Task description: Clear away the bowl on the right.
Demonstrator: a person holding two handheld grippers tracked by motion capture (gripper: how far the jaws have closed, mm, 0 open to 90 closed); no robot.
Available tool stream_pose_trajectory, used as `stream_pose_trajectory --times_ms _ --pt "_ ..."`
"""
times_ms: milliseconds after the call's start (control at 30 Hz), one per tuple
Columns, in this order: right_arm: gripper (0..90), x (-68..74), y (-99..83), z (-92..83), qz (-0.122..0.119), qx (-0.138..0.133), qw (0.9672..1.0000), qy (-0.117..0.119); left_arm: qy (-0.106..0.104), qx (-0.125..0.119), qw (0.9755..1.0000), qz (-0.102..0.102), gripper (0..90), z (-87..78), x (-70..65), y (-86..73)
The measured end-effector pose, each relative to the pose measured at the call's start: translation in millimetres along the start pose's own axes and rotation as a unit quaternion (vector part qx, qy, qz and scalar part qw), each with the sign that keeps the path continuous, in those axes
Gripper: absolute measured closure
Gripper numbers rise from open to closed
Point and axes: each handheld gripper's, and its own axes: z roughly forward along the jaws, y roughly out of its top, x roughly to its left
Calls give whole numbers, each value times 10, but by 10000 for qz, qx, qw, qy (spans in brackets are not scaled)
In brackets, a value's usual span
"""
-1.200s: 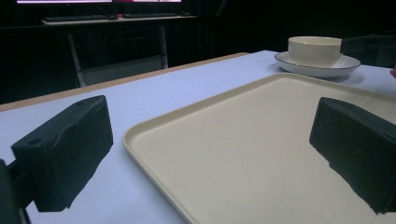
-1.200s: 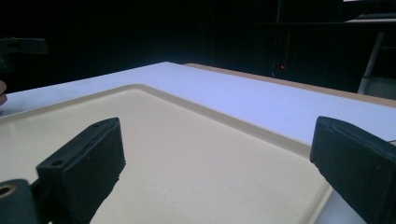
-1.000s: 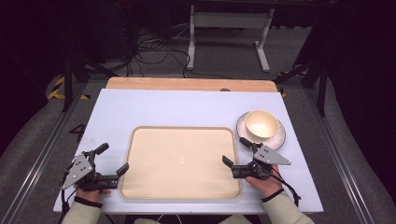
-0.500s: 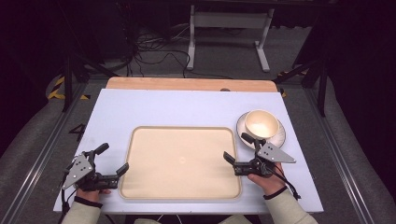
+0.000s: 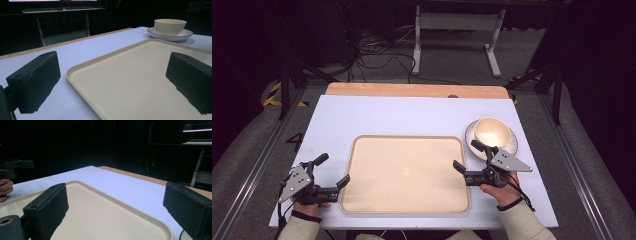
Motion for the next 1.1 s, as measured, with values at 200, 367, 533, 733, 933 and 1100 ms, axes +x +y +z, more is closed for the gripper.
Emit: stream_pose_trajectory --times_ms 200,367,533,733,933,1100 --pt "70 -51 36 -23 -27 113 9999 -15 -2 2 10000 5 2 1 0 0" --pt "75 -132 49 -69 24 190 9998 -85 -8 7 10000 9 2 2 0 0" --pt "74 -193 83 -91 -53 291 9996 13 -2 7 10000 3 2 4 -2 1" --pt "72 -310 141 -114 -1 298 9995 -110 -6 8 10000 2 2 4 -2 0" --pt "72 -425 157 -134 132 291 9992 -220 -8 7 10000 3 2 4 -3 0" --pt "73 -497 175 -155 135 330 9989 -310 -6 10 10000 5 2 4 -2 1"
